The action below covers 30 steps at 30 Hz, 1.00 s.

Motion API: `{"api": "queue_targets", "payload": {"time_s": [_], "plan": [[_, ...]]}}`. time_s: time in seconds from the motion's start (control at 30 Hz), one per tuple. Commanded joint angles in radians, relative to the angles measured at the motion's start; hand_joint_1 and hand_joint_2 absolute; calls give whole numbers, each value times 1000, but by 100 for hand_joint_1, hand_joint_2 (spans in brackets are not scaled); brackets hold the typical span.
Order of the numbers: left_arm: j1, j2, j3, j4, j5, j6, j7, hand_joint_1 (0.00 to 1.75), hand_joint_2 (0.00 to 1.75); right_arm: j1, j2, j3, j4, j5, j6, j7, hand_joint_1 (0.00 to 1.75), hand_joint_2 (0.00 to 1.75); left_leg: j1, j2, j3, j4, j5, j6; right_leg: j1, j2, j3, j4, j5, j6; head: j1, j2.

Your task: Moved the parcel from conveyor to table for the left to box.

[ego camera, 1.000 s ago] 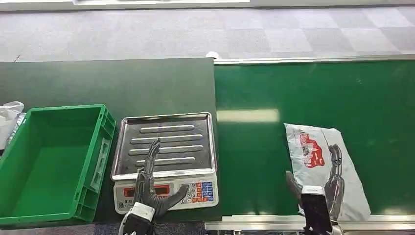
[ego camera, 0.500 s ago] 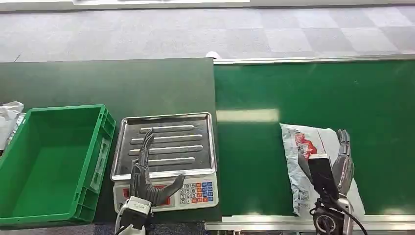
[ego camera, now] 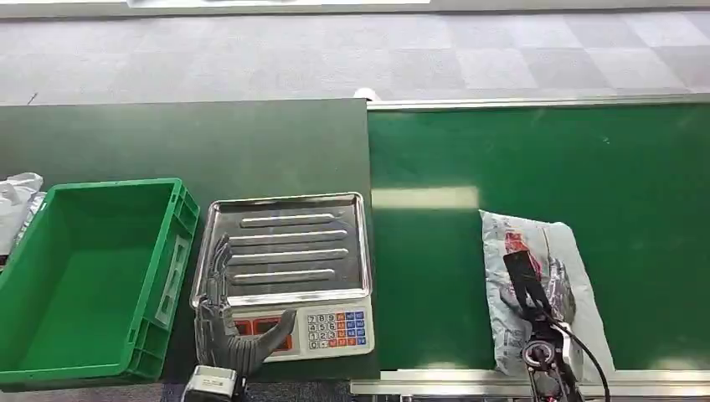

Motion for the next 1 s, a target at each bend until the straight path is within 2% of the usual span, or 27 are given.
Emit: {"api": "queue_targets", "payload": {"time_s": [0.03,0.07,0.1,0.13,0.23,0.3,0.8,0.93,1.0], "plan": [[-70,9,-23,126,15,-77,46,0,175,150,85,-110,-70,181,108,252,0,175,0,-4,2,-1,0,0,1,-4,4,-2,-1,1,1,0],[-70,9,-24,135,19,-78,39,0,175,158,89,-116,-75,185,112,250,0,175,1,-6,3,-3,1,0,1,-6,6,-4,-1,1,0,0],[-72,9,-26,146,18,-78,33,0,175,161,92,-121,-75,185,122,241,21,175,1,-5,4,-2,0,0,1,-5,6,-3,-2,1,0,0],[-77,6,-25,164,22,-74,25,0,175,165,95,-127,-76,193,144,227,175,175,1,-6,5,-3,1,1,1,-6,8,-5,-1,1,0,0],[-81,-4,-10,194,44,-65,15,0,175,170,109,-134,-115,190,148,168,175,175,1,-9,7,-4,0,1,1,-9,10,-5,-3,1,0,0],[-74,-1,-5,190,45,-58,11,0,175,171,123,-130,-188,173,114,114,175,175,0,-5,9,-2,-2,2,0,-6,10,-4,-3,1,1,0],[-72,-2,-3,184,44,-56,11,0,175,175,123,-123,-215,172,121,121,175,175,0,-3,9,-2,-2,2,0,-4,11,-4,-3,1,0,0],[-62,-1,-1,172,36,-45,5,0,175,204,149,-95,-371,77,-23,-33,175,175,0,-2,9,-1,-2,2,0,-3,10,-3,-3,1,1,0],[-64,-1,1,169,34,-38,-8,0,175,238,159,-55,-521,33,-103,-109,175,175,-1,-2,7,-1,-2,1,-1,-3,9,-2,-3,1,1,0]]}}
